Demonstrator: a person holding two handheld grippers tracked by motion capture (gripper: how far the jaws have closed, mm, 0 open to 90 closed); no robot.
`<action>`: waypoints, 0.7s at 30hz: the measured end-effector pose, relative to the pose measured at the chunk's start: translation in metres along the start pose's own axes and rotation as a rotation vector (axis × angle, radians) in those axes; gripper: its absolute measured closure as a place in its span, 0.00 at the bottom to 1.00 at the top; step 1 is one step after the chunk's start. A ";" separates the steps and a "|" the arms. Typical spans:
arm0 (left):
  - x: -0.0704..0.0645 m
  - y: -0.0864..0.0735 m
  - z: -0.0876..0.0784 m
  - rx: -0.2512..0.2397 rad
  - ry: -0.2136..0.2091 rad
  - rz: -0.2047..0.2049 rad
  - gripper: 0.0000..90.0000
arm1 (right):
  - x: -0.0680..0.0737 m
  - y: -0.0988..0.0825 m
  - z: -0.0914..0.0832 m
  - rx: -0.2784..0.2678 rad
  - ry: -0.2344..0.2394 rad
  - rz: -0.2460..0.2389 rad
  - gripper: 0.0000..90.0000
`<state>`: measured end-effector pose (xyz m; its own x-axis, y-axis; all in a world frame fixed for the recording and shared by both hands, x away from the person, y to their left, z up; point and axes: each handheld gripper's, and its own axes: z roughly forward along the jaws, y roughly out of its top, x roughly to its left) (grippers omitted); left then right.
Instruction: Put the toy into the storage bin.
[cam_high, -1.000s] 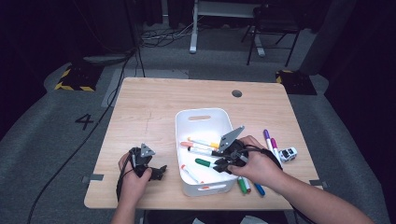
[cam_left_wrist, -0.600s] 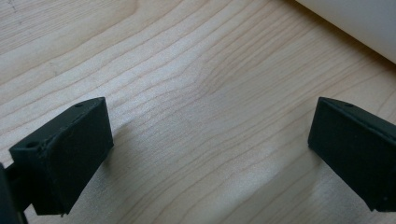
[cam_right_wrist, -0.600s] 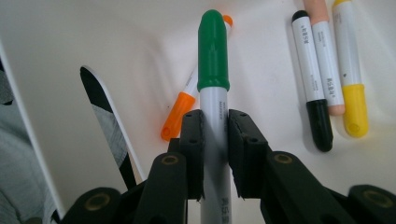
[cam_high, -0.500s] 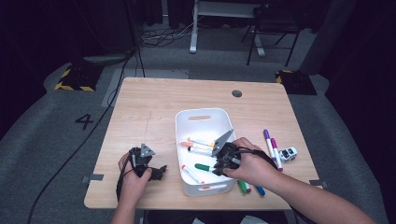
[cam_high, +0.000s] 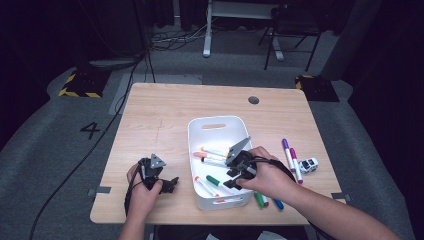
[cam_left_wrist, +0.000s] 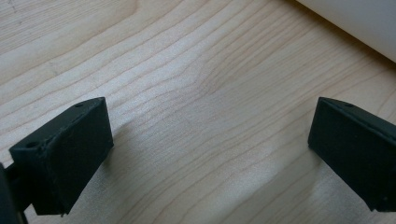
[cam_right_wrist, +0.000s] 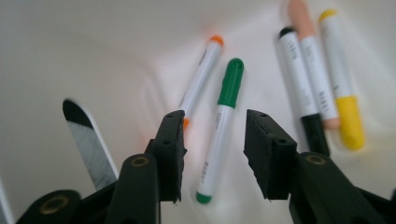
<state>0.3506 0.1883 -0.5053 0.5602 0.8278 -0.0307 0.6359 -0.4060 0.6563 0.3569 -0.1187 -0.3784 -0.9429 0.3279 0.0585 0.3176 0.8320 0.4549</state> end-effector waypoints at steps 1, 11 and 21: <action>0.000 0.000 0.000 0.000 0.000 0.000 0.00 | -0.001 0.000 -0.004 -0.027 -0.008 0.009 0.63; 0.000 0.000 0.000 0.000 0.000 0.000 0.00 | -0.012 -0.011 -0.041 -0.203 -0.046 0.025 0.62; 0.000 0.000 0.000 0.001 0.000 0.000 0.00 | -0.020 -0.040 -0.068 -0.246 -0.078 0.090 0.65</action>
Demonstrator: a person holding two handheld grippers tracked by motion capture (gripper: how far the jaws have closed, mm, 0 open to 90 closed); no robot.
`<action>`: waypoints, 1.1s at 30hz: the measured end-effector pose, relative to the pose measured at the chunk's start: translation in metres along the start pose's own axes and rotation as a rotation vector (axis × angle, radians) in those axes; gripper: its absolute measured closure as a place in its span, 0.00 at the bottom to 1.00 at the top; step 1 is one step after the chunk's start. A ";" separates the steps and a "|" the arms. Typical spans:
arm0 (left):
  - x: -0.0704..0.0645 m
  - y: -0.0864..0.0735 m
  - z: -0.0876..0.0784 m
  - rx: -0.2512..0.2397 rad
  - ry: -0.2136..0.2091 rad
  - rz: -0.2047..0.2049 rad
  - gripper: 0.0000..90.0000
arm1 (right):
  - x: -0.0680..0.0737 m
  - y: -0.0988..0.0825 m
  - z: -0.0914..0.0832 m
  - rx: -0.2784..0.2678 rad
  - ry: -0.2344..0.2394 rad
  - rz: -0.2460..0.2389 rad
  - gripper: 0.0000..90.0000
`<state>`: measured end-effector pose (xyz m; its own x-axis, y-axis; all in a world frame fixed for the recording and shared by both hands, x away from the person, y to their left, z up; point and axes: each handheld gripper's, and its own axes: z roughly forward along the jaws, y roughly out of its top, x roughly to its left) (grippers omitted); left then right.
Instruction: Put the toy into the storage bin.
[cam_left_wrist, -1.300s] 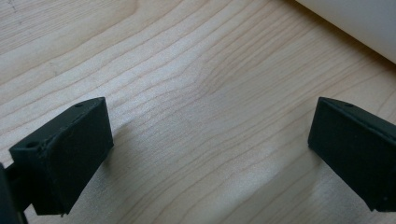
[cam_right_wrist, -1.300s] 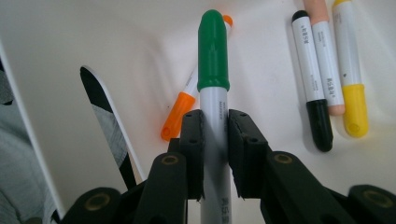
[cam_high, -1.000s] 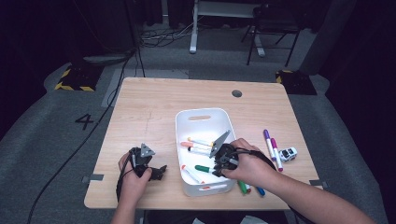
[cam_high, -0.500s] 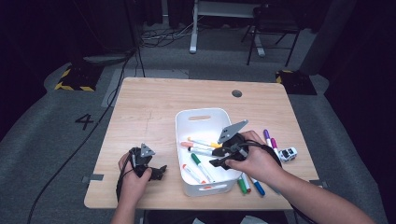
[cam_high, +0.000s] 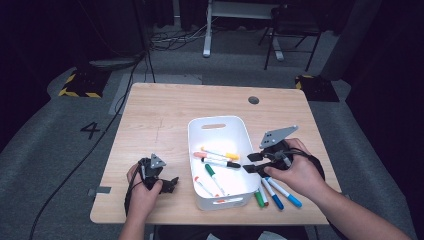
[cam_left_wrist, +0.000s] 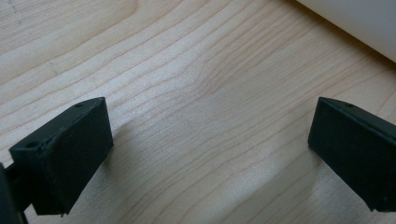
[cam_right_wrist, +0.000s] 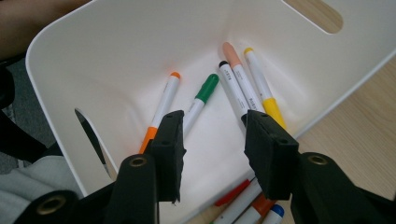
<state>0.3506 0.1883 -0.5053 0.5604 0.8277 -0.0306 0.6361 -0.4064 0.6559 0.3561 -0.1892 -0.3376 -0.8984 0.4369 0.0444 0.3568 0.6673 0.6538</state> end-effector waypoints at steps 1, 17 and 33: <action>0.000 0.000 0.000 0.000 0.000 0.000 0.00 | -0.002 -0.002 -0.004 -0.005 -0.003 0.005 0.65; 0.000 0.000 0.000 0.000 0.001 0.000 0.00 | -0.029 -0.061 -0.020 0.048 -0.065 0.137 0.70; 0.000 0.000 0.000 -0.001 0.000 -0.001 0.00 | -0.051 -0.119 0.010 0.201 -0.093 0.193 0.72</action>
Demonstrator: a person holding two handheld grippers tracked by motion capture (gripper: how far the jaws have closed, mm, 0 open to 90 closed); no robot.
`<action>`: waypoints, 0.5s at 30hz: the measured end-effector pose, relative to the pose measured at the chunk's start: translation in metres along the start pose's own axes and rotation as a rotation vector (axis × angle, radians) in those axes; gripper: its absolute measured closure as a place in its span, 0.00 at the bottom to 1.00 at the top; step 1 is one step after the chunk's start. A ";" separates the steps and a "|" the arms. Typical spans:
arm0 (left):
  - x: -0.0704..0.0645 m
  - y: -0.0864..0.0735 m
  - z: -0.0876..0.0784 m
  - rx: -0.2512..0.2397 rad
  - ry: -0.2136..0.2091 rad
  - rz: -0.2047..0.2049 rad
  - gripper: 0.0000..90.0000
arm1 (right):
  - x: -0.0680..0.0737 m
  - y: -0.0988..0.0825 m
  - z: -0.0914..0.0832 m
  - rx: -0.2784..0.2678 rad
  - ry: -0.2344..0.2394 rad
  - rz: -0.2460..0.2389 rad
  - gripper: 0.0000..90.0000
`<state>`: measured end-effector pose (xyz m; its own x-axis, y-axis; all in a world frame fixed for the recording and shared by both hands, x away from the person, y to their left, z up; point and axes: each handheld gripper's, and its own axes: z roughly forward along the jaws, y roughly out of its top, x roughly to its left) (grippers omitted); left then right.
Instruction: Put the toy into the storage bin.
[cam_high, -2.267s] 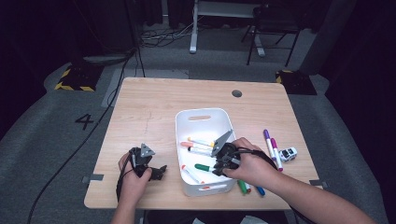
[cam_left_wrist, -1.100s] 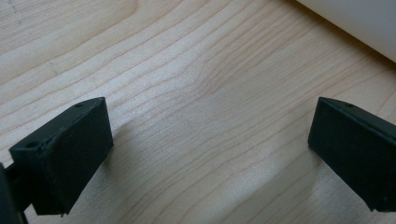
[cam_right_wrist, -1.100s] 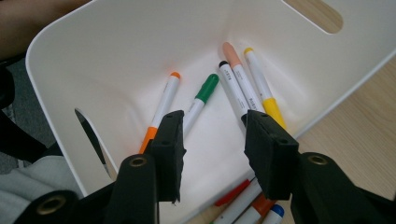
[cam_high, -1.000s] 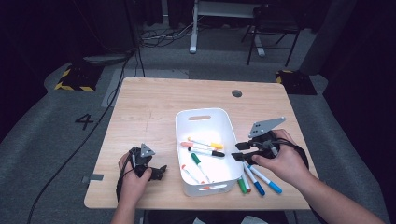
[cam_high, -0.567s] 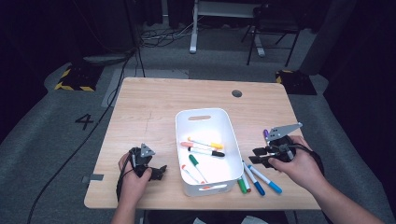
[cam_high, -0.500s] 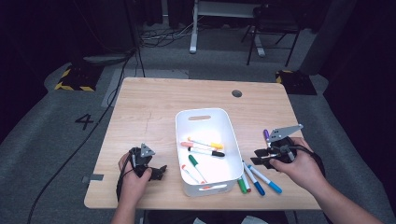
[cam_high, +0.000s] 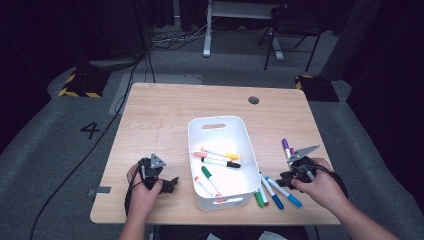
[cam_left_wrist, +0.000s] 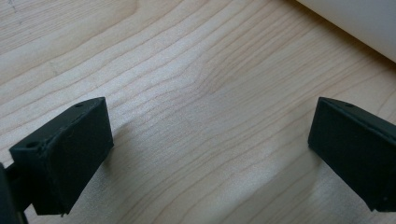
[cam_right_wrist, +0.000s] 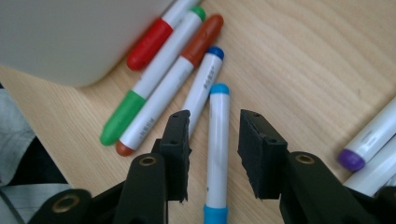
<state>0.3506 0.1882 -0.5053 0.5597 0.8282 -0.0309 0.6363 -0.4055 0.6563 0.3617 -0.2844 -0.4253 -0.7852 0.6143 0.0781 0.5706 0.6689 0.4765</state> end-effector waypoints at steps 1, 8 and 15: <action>0.000 0.000 0.000 0.000 0.000 0.000 0.00 | -0.001 -0.002 0.003 0.012 -0.001 0.005 0.72; 0.000 0.000 0.000 0.000 0.000 0.000 0.00 | -0.006 -0.013 0.018 0.062 0.021 0.023 0.74; 0.000 0.000 0.000 0.000 0.000 0.000 0.00 | -0.006 -0.017 0.030 0.111 0.016 0.012 0.78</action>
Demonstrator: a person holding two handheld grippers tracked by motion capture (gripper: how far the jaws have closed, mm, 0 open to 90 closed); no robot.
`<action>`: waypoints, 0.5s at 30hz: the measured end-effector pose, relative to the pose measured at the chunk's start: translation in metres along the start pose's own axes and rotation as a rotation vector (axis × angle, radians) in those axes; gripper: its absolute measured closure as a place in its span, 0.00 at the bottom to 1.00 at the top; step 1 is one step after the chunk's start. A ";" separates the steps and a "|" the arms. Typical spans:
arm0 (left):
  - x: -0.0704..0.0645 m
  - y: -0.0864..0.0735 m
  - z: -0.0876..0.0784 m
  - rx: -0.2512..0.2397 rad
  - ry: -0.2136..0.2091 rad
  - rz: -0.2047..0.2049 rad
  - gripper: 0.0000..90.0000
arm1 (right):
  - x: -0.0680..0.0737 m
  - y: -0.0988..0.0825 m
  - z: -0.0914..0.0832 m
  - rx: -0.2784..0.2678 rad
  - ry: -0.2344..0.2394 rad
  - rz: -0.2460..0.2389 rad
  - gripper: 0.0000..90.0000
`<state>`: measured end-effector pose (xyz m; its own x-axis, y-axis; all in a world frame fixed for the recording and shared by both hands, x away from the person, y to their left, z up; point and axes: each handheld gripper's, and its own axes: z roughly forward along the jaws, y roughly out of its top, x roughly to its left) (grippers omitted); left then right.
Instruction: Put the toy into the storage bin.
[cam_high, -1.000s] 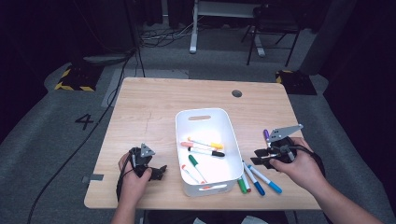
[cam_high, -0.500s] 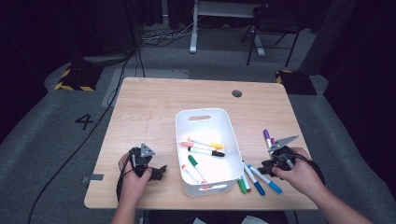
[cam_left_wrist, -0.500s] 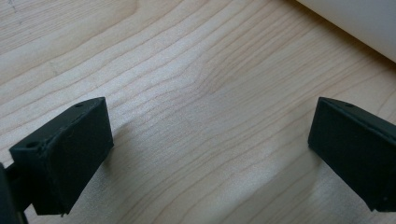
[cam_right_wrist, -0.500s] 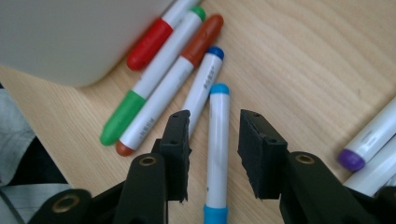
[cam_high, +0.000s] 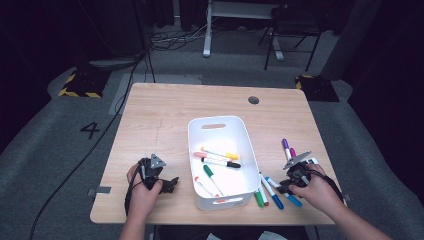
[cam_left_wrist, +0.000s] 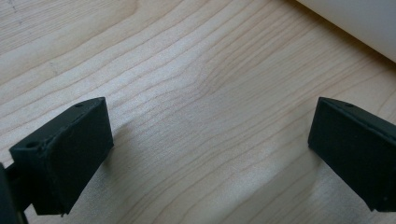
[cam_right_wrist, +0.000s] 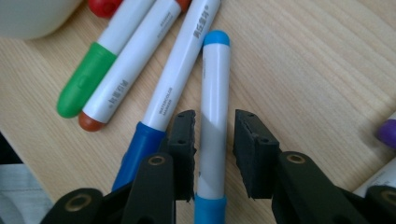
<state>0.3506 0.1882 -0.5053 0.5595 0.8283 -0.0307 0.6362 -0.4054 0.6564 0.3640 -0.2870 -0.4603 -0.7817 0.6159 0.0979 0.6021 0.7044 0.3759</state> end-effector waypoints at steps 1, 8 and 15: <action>0.000 0.000 0.000 0.000 0.000 0.000 0.00 | 0.000 0.000 0.002 0.008 -0.009 -0.003 0.79; 0.000 0.000 0.000 0.000 0.000 0.000 0.00 | 0.005 0.002 0.006 0.036 -0.051 -0.022 0.85; 0.000 0.000 0.000 0.001 0.000 0.000 0.00 | 0.006 0.001 0.006 0.032 -0.055 -0.006 0.85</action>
<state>0.3506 0.1882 -0.5053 0.5598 0.8281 -0.0309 0.6364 -0.4058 0.6560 0.3607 -0.2801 -0.4649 -0.7754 0.6299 0.0446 0.6033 0.7182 0.3468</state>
